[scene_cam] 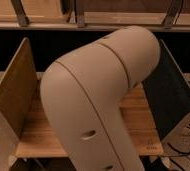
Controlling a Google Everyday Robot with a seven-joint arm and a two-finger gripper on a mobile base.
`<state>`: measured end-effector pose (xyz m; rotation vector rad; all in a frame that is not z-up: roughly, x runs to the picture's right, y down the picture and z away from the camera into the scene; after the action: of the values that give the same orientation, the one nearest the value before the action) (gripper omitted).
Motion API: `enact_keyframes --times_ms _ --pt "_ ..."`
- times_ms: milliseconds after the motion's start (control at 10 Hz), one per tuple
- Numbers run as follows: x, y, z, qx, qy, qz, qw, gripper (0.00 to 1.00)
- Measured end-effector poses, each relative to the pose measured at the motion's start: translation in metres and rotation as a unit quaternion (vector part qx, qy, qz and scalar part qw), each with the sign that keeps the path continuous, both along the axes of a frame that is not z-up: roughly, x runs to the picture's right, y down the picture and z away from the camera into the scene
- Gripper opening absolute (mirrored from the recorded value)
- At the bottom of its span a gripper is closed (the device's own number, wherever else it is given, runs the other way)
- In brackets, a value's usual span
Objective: Wipe the white sponge on the table
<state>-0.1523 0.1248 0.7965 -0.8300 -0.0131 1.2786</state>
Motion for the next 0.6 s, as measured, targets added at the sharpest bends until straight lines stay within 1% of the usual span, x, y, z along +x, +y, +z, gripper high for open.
enact_keyframes --times_ms 100,200,300,400,600 --pt "-0.005 0.006 -0.002 -0.012 -0.009 0.000 0.9999 0.80" --pt "-0.017 0.015 -0.003 -0.028 -0.023 -0.006 0.9993 0.80" --pt "-0.028 0.023 -0.001 -0.042 -0.030 -0.012 0.9986 0.80" --pt "-0.031 0.027 0.002 -0.048 -0.031 -0.015 0.9982 0.80" --pt "-0.030 0.024 0.014 -0.053 -0.016 -0.016 0.9983 0.80"
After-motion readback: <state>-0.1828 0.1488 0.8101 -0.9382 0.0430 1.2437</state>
